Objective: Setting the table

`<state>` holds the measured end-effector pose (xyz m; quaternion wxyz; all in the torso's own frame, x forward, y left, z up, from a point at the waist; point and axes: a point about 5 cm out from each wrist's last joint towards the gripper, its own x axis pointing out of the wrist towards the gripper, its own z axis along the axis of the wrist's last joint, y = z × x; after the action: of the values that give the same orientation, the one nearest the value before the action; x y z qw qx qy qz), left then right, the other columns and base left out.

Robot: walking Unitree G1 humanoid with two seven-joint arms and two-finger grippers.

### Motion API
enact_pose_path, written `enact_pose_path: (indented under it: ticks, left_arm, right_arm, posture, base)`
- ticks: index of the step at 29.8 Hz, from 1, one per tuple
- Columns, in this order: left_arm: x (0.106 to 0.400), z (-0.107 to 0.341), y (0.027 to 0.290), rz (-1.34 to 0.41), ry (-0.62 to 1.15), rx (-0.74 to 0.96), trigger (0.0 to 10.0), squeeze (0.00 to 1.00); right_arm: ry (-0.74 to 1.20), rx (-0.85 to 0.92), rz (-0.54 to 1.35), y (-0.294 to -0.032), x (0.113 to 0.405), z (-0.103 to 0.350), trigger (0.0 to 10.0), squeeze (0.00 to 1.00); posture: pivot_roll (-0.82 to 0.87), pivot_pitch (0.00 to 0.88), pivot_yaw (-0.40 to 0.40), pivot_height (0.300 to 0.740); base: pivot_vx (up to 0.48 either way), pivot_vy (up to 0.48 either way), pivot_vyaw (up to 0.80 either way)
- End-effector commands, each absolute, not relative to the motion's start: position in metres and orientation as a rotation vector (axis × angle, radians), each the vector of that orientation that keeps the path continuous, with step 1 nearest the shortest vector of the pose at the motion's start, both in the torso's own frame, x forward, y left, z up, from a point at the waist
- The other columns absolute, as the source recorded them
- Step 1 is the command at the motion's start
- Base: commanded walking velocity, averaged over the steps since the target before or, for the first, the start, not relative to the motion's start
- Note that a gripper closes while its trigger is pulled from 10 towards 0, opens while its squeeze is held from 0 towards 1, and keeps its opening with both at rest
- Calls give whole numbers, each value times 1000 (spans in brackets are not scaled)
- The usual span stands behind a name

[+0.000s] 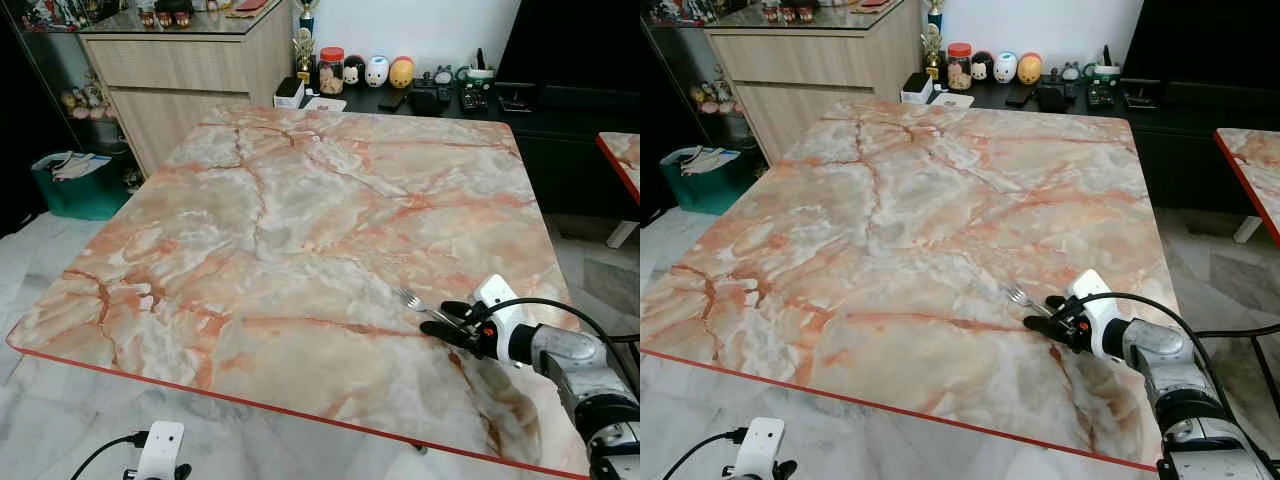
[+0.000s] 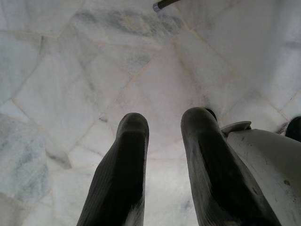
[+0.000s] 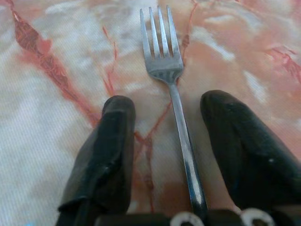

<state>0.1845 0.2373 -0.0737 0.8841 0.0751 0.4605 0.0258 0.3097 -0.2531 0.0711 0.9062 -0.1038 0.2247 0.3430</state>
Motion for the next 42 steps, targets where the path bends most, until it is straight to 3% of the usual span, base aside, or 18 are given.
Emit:
enact_pose_path:
  ticks: [1, 3, 4, 35, 36, 37, 38, 42]
  left_arm:
    - [181, -75, 237, 51, 975, 150, 10000, 0]
    - [181, -75, 237, 50, 976, 150, 10000, 0]
    - [181, -75, 237, 51, 975, 151, 10000, 0]
    - [181, -75, 239, 49, 979, 161, 10000, 0]
    - [181, -75, 239, 49, 979, 162, 10000, 0]
    - [181, -75, 239, 49, 979, 163, 10000, 0]
    - [181, -75, 239, 50, 980, 164, 10000, 0]
    - [180, -75, 240, 47, 981, 169, 10000, 0]
  right_arm:
    - [490, -229, 695, -254, 309, 68, 1412, 0]
    - [492, -226, 700, -255, 308, 67, 902, 0]
    - [493, -221, 708, -254, 307, 66, 0, 0]
    - [443, -202, 688, -243, 307, 61, 0, 0]
    - [420, -196, 676, -241, 309, 62, 4784, 0]
    - [409, -194, 669, -240, 309, 63, 4784, 0]
    - [391, -175, 659, -238, 310, 63, 10000, 0]
    - [309, -147, 658, -229, 309, 66, 10000, 0]
  posture:
    - [33, 0, 25, 731]
    - [33, 0, 25, 731]
    - [31, 0, 29, 731]
    - [35, 0, 31, 731]
    - [31, 0, 34, 731]
    - [31, 0, 34, 731]
    - [28, 0, 37, 731]
    - [24, 0, 39, 731]
  base:
    - [0, 0, 0]
    - [0, 0, 0]
    - [0, 0, 0]
    - [0, 0, 0]
    - [0, 0, 0]
    - [0, 0, 0]
    - [0, 0, 0]
    - [0, 0, 0]
